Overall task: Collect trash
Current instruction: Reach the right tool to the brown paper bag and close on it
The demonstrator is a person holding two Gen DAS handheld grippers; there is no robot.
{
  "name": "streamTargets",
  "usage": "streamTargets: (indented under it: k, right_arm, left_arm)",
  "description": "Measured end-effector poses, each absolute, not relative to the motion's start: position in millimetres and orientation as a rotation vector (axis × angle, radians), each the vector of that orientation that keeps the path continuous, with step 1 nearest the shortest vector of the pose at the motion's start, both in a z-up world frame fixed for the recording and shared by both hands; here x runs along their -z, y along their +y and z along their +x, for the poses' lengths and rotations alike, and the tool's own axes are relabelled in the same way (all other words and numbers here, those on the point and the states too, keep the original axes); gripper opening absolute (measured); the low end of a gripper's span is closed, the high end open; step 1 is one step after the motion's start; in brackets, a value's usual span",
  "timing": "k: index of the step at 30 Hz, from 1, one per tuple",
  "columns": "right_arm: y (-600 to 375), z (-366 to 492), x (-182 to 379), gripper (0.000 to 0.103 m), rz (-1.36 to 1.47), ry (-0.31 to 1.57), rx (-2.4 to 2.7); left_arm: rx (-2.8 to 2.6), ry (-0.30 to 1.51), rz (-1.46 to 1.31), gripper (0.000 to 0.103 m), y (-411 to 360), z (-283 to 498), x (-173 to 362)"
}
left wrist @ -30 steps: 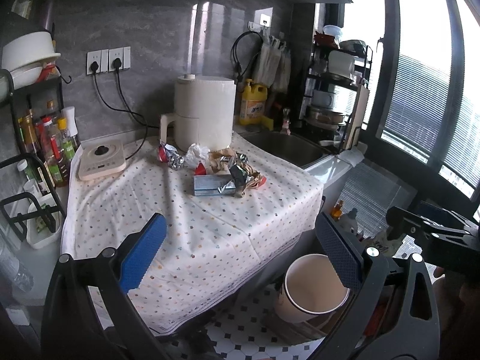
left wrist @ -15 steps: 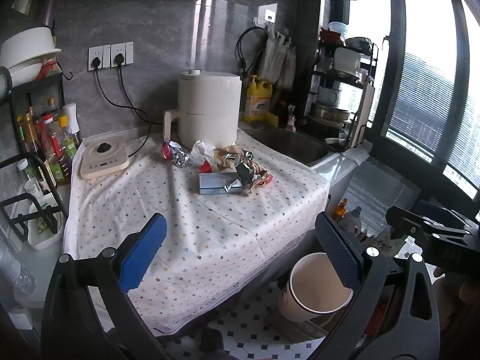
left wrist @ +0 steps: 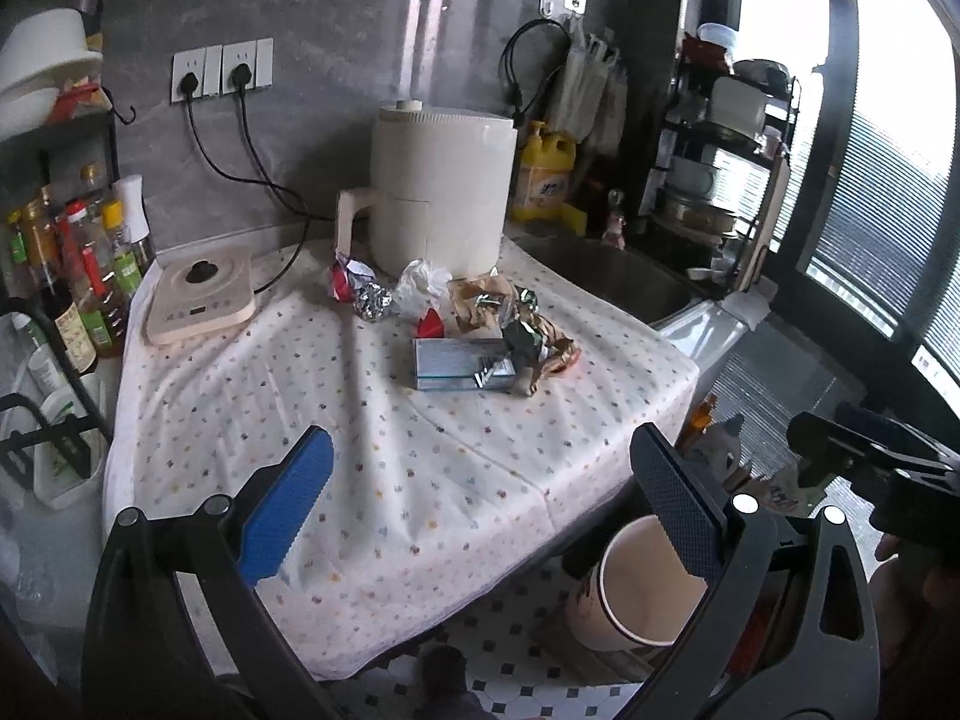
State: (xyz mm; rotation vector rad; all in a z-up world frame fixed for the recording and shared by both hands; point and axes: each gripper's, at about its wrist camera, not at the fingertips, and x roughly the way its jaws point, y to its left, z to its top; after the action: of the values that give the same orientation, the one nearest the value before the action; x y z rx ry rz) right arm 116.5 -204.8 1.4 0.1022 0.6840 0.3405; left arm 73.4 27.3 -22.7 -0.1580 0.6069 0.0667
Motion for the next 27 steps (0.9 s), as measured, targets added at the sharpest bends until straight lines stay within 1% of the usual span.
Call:
streamTargets:
  k: [10, 14, 19, 22, 24, 27]
  right_arm:
    - [-182.1, 190.4, 10.0, 0.089, 0.111, 0.731, -0.391]
    - [-173.6, 217.2, 19.8, 0.080, 0.114, 0.752, -0.406]
    - [-161.5, 250.2, 37.3, 0.076, 0.123, 0.786, -0.415]
    - [-155.2, 269.7, 49.8, 0.073, 0.130, 0.812, -0.419]
    - [-150.0, 282.2, 57.1, 0.069, 0.136, 0.828, -0.420]
    - [-142.4, 300.1, 68.4, 0.063, 0.145, 0.851, -0.427]
  left_arm:
    - [-0.056, 0.629, -0.219, 0.098, 55.3, 142.6, 35.0]
    - [-0.043, 0.636, -0.245, 0.098, 67.8, 171.0, 43.4]
    - [-0.027, 0.656, -0.263, 0.097, 80.3, 206.0, 56.8]
    - [-0.003, 0.682, -0.288, 0.088, 89.9, 226.7, 67.3]
    - [0.011, 0.704, -0.300, 0.078, 94.8, 240.5, 74.7]
    - [0.035, 0.729, -0.313, 0.067, 100.0, 261.0, 85.2]
